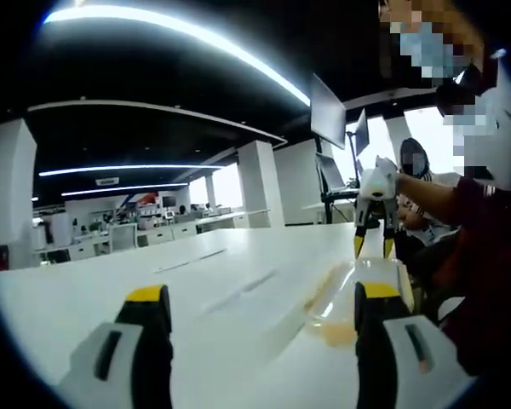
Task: Snap each plastic latch of the storage box into its locked position after aligning the lid with the box until every specified latch is closed and the lid sits flush.
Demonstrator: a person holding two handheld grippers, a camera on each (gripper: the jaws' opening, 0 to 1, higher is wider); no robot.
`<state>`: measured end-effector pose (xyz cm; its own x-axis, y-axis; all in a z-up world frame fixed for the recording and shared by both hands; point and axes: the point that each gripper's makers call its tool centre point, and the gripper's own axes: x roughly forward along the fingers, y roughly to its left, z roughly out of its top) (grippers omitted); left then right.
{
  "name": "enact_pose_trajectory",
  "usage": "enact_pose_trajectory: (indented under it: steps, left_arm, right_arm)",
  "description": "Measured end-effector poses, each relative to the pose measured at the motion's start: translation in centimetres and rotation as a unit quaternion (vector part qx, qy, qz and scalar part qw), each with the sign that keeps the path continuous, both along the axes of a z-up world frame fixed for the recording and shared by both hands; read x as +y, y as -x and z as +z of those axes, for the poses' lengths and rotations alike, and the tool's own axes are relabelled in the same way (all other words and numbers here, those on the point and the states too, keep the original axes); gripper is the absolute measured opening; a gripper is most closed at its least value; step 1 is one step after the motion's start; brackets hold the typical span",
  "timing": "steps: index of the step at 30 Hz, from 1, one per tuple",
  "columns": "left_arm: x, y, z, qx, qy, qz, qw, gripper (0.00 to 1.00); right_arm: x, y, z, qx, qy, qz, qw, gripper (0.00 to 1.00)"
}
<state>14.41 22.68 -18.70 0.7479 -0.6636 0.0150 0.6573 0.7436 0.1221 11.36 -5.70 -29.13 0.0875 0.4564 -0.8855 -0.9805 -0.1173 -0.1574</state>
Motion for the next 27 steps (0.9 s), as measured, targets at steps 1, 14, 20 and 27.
enact_pose_trajectory:
  steps: [1, 14, 20, 27]
  left_arm:
    - [-0.1, 0.0, 0.0, 0.000, 0.000, -0.001, 1.0000, 0.89]
    - [0.0, 0.4, -0.1, 0.000, -0.003, -0.002, 1.0000, 0.89]
    - [-0.1, 0.6, -0.2, 0.003, -0.007, -0.004, 1.0000, 0.89]
    - [-0.4, 1.0, -0.7, 0.015, -0.005, -0.013, 0.9998, 0.90]
  right_arm:
    - [0.1, 0.0, 0.0, -0.001, -0.003, 0.001, 1.0000, 0.36]
    - [0.5, 0.2, 0.2, -0.001, -0.024, -0.005, 0.9997, 0.36]
    - [0.9, 0.3, 0.2, 0.001, -0.032, -0.012, 0.9994, 0.36]
    - [1.5, 0.3, 0.2, -0.003, -0.046, -0.015, 0.9988, 0.36]
